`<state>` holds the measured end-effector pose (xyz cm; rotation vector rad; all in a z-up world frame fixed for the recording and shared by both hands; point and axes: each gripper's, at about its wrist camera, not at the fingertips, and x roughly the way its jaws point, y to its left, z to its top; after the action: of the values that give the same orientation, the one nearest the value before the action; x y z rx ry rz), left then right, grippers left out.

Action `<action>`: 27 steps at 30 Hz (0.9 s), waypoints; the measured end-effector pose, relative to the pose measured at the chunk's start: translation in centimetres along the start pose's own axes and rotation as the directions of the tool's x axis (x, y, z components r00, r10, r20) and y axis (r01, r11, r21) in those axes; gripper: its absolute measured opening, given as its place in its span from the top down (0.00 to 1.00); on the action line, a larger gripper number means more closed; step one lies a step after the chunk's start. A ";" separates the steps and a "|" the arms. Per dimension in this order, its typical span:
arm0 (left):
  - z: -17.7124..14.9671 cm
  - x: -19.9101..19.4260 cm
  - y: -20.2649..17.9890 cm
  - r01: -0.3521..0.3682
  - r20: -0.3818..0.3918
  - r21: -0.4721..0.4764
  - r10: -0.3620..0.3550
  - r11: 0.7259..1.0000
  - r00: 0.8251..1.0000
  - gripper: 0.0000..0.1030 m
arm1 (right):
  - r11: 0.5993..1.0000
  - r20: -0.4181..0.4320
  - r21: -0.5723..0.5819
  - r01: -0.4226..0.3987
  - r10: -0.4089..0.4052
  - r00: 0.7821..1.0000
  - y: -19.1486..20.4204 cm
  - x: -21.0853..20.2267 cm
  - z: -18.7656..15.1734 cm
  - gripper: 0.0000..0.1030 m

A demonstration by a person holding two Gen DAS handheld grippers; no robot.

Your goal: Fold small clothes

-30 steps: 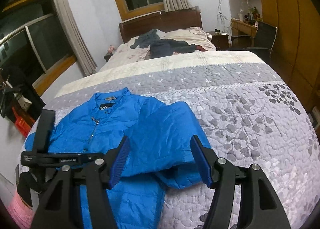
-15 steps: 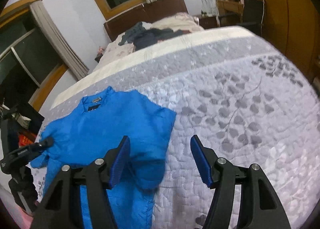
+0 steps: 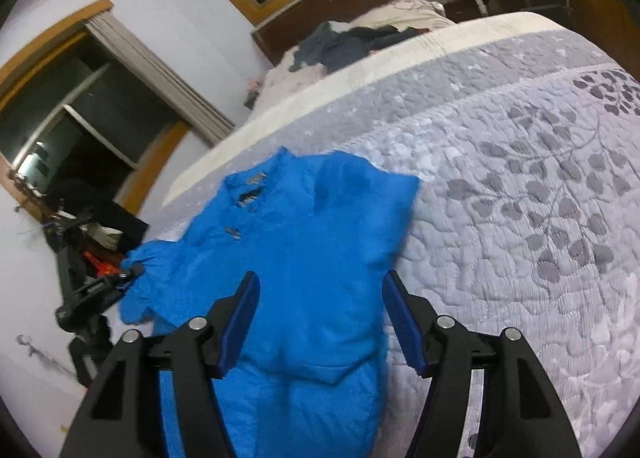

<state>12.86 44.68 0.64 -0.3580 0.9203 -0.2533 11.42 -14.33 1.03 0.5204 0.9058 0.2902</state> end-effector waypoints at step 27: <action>-1.4 0.0 4.3 -0.168 -0.016 0.018 0.168 0.986 0.986 0.54 | 0.969 -0.027 -0.093 0.227 -0.231 0.973 2.2 3.3 -0.6 0.54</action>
<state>11.99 48.33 -1.92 -0.2614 0.9589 -0.1093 12.84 -10.88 -0.27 0.3244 0.9751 0.1299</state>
